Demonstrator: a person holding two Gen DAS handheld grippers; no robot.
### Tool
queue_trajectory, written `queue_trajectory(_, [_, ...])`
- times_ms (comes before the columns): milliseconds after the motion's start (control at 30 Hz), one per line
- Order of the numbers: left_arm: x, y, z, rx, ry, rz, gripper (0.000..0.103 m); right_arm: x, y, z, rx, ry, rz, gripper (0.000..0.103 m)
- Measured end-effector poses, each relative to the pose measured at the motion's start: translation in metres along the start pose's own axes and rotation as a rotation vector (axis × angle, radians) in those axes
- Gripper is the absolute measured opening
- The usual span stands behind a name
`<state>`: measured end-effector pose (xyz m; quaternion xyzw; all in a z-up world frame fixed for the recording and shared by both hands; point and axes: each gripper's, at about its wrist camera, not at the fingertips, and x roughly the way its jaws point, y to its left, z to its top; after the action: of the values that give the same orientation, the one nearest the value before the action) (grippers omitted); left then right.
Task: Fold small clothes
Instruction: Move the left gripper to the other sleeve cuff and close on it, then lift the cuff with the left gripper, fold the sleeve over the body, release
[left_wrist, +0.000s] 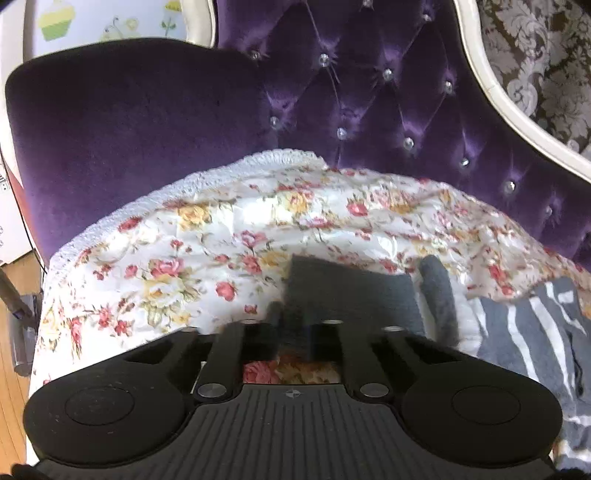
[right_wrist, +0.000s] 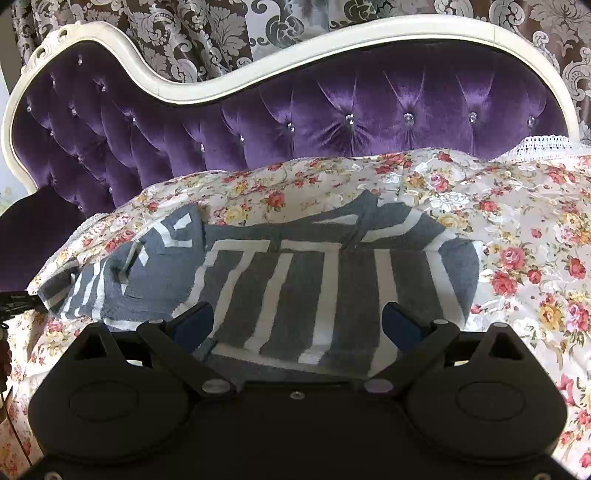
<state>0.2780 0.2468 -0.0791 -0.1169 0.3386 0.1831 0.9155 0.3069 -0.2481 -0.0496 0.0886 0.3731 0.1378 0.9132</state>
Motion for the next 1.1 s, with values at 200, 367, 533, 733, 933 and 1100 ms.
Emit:
queue_trajectory(200, [-0.019,-0.002,0.01,0.027,-0.073,-0.039,0.003,0.001,-0.001,-0.001,0.001,0.012,0.008,0.099])
queue_trajectory(367, [-0.034,-0.006,0.024,0.02,-0.109,-0.071,0.003,0.0,-0.002,-0.001,0.014,0.009,0.016,0.099])
queue_trajectory(533, [-0.05,-0.005,0.039,0.006,-0.163,-0.07,0.003,-0.003,-0.004,-0.001,0.025,0.004,0.017,0.099])
queue_trajectory(733, [-0.04,0.013,0.046,-0.025,-0.159,0.024,0.002,-0.003,-0.002,-0.001,0.027,0.002,0.02,0.099])
queue_trajectory(933, [-0.02,0.031,0.034,-0.069,-0.086,-0.012,0.004,0.0,0.0,-0.003,0.021,0.015,0.024,0.099])
queue_trajectory(1100, [-0.009,0.045,0.016,-0.172,-0.015,-0.078,0.044,0.002,0.001,-0.005,0.012,0.024,0.026,0.099])
